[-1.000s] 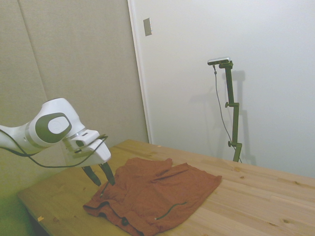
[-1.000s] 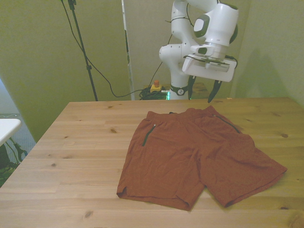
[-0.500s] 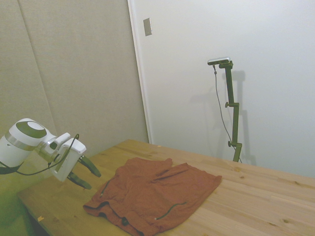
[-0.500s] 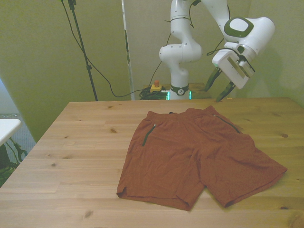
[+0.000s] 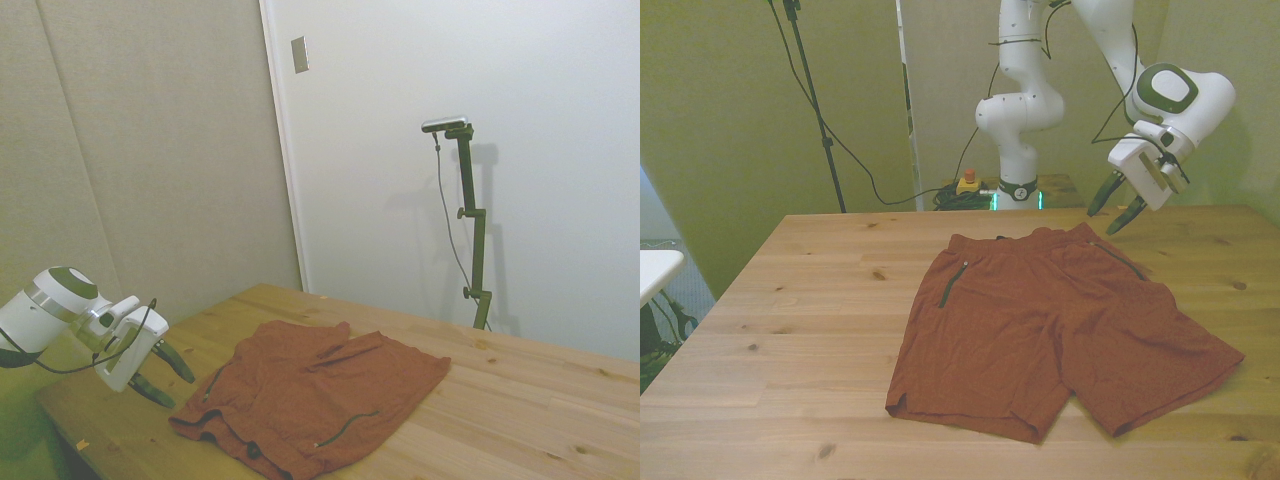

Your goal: Fold the shorts

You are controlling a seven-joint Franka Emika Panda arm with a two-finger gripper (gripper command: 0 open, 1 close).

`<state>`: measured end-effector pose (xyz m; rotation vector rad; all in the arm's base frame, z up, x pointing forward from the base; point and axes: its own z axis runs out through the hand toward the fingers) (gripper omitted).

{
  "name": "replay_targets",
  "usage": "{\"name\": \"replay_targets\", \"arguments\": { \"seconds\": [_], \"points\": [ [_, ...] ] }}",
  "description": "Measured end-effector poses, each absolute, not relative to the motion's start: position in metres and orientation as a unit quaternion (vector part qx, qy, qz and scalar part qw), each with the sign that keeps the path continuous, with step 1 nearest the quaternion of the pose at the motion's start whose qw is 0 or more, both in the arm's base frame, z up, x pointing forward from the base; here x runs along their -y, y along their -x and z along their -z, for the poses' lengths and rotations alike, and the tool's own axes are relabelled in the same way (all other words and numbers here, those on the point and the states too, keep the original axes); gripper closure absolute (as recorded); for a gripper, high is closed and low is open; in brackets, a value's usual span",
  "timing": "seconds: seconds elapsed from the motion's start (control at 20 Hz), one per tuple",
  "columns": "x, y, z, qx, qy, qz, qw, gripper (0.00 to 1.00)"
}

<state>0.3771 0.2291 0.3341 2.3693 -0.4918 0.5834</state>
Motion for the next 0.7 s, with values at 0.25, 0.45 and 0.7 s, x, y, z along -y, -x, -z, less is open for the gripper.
{"name": "replay_targets", "arguments": {
  "seconds": [0.25,0.45,0.7],
  "points": [
    [-0.221,-0.386,-0.321,0.193,-0.899,-0.209,0.332,0.00],
    [-0.207,-0.393,-0.320,0.206,-0.895,-0.203,0.338,0.00],
    [-0.196,-0.398,-0.320,0.218,-0.893,-0.198,0.340,1.00]
  ]
}}
